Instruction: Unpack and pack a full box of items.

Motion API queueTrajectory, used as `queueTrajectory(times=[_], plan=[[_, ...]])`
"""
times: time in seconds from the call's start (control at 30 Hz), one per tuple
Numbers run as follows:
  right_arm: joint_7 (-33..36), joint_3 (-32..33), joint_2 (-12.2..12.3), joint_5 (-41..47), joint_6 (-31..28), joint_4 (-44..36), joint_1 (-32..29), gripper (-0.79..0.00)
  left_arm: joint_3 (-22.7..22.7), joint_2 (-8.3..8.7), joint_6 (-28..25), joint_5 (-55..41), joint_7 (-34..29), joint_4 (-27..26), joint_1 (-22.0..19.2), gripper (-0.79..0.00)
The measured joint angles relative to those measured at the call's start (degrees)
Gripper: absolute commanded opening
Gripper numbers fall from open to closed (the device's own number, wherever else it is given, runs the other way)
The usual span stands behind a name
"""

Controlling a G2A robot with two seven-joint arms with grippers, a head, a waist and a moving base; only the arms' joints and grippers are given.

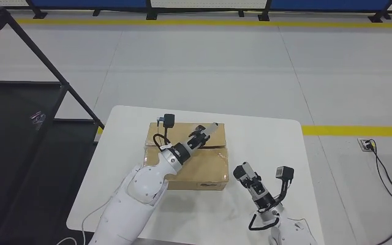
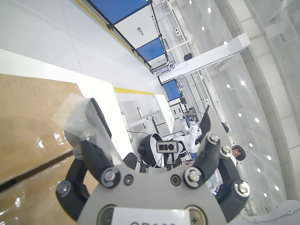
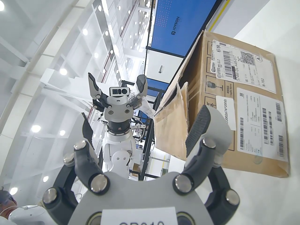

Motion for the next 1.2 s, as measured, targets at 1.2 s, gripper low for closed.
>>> queueTrajectory(times=[1.2], plan=[[-0.92, -1.0, -0.28, -0.83, 0.45, -0.19, 0.14, 0.0, -0.19, 0.14, -0.88, 2.07, 0.62, -1.46, 1.55, 0.0]])
